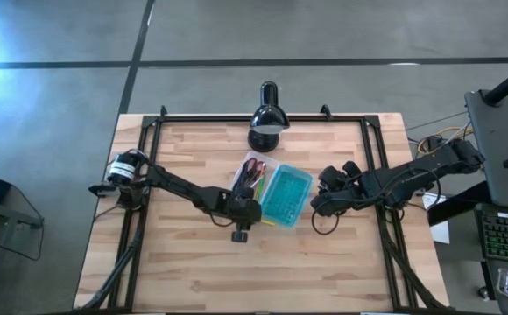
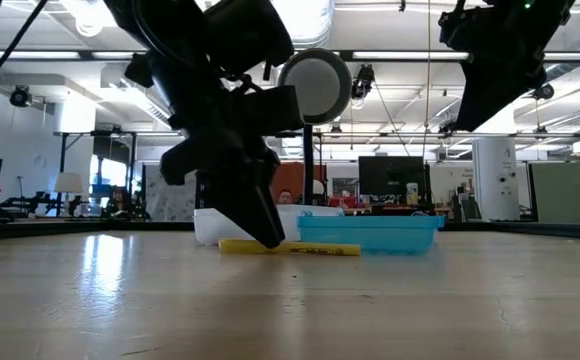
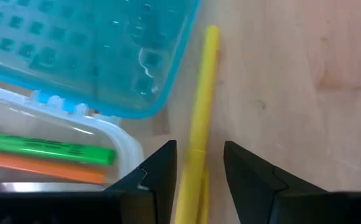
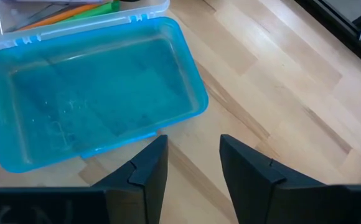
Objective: Pick & place school supplies into a supply box
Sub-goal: Put the yellow pen into the supply box
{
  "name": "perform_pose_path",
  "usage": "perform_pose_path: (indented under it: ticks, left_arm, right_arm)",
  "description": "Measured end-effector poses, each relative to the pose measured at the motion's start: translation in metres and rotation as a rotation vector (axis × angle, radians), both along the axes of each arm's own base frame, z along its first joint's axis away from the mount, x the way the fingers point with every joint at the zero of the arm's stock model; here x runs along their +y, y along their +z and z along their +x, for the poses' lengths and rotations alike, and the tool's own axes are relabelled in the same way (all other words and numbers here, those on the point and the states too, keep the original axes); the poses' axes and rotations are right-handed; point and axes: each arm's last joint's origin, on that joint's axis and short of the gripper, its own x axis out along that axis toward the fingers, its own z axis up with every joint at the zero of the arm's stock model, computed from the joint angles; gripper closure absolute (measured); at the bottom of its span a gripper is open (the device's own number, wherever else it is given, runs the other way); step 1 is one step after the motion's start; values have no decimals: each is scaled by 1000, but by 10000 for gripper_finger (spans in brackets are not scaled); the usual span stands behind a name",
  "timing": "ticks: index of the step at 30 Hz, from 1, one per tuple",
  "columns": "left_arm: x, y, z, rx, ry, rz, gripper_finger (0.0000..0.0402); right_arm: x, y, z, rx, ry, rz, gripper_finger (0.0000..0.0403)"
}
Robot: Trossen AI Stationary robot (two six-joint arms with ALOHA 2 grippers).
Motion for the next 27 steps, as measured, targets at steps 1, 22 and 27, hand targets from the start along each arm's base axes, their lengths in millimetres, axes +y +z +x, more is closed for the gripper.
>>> perform_pose_path:
  ticks: [1,22,27]
  left_arm:
    - [0,0,0,2,-5,-1,285]
    - [-5,-10,-3,66,11,-22,317]
    - [-7,-11,-4,74,3,-23,357]
  right_arm:
    - [0,0,0,0,0,0,267]
    - [-1,-4,-2,14,-1,-9,271]
    - [-1,-4,-2,13,-2,-12,269]
